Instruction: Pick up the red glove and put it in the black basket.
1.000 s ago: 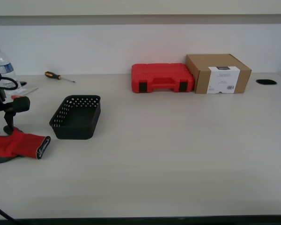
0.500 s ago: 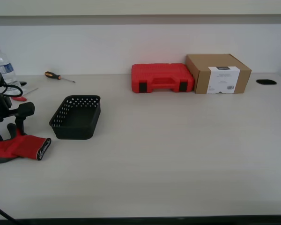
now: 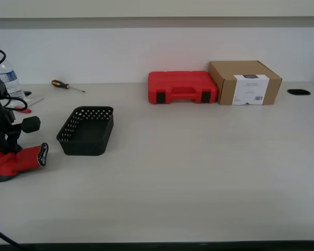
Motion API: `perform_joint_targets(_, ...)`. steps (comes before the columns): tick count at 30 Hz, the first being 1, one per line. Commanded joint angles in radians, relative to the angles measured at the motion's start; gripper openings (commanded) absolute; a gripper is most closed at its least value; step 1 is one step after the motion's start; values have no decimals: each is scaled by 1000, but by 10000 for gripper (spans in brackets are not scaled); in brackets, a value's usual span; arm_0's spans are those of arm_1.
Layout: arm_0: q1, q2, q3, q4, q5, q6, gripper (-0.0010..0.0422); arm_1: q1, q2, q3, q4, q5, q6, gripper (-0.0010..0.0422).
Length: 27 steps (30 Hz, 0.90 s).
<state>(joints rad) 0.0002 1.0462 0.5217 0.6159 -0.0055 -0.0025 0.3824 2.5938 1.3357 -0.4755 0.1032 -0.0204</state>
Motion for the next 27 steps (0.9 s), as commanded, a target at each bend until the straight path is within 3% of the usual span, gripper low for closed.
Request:
perform_joint_targets(1,1,0,1,3,0,3,0,-14,-21,-12,1,74,5,-2)
perform_joint_targets(17,1,0,1,2,0,3,0,-24,-404,-13,-88,76,45,-2)
perform_joint_targets(27,1,0,1,1,0,3,0,-154,-492,-13,-141,105,47,-2)
